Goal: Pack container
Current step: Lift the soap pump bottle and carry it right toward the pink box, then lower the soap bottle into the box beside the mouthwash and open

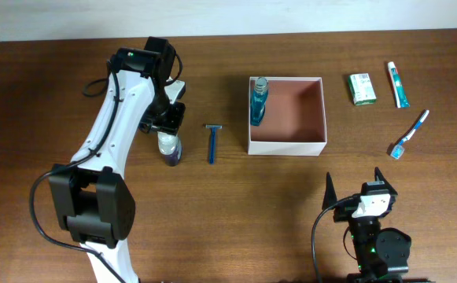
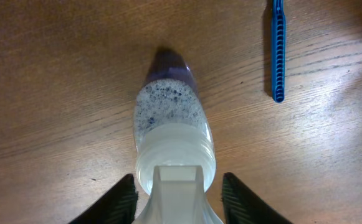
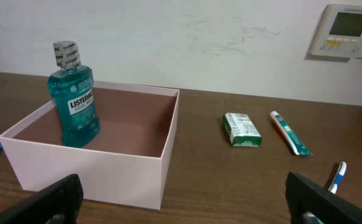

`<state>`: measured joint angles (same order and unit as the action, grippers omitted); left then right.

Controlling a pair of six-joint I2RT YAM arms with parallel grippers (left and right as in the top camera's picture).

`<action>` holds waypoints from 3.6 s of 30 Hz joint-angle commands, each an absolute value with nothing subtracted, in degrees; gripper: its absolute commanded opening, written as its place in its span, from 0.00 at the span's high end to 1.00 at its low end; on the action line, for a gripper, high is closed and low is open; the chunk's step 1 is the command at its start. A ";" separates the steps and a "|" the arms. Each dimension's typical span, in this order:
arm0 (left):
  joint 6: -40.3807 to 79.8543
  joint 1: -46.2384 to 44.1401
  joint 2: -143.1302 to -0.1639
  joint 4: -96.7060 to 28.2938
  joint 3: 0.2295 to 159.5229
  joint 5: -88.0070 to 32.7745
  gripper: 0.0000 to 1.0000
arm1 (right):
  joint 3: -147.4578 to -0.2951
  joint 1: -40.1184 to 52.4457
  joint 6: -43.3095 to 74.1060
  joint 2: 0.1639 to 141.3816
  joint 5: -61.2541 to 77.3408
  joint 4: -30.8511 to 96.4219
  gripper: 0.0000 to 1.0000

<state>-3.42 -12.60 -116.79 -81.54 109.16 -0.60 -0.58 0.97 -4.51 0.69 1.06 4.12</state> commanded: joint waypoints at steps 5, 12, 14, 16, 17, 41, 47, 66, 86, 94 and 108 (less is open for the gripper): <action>-3.27 -12.75 -117.21 -80.62 108.81 -0.23 0.71 | -0.32 1.50 -4.47 0.32 0.80 4.47 0.01; -2.57 -12.75 -117.21 -81.10 110.54 -0.30 0.76 | -0.32 1.50 -4.47 0.32 0.80 4.47 0.01; -2.57 -12.75 -117.21 -81.47 112.53 -0.47 0.76 | -0.32 1.50 -4.47 0.32 0.80 4.47 0.01; -2.59 -12.75 -117.21 -81.80 115.46 -0.45 0.76 | -0.32 1.50 -4.47 0.30 0.80 4.47 0.01; -2.59 -12.75 -117.21 -82.04 116.79 -0.45 0.76 | -0.32 1.50 -4.47 0.32 0.80 4.47 0.01; -1.93 -23.62 -117.21 -82.35 146.71 -2.57 0.76 | -0.32 1.50 -4.47 0.32 0.80 4.47 0.01; -1.91 -28.08 -117.21 -78.46 147.57 0.45 0.76 | -0.32 1.50 -4.47 0.32 0.80 4.47 0.01; 0.67 -37.85 -117.27 -67.77 152.07 1.26 0.76 | -0.32 1.50 -4.47 0.32 0.80 4.47 0.01; 3.90 -39.38 -125.27 -62.13 151.98 -1.78 0.76 | -0.32 1.50 -4.47 0.32 0.80 4.47 0.01; 3.90 -39.38 -126.65 -60.20 151.98 -2.37 0.76 | -0.32 1.50 -4.47 0.32 0.80 4.47 0.01; 3.88 -39.38 -132.27 -56.10 151.98 -2.39 0.76 | -0.32 1.50 -4.47 0.32 0.80 4.47 0.01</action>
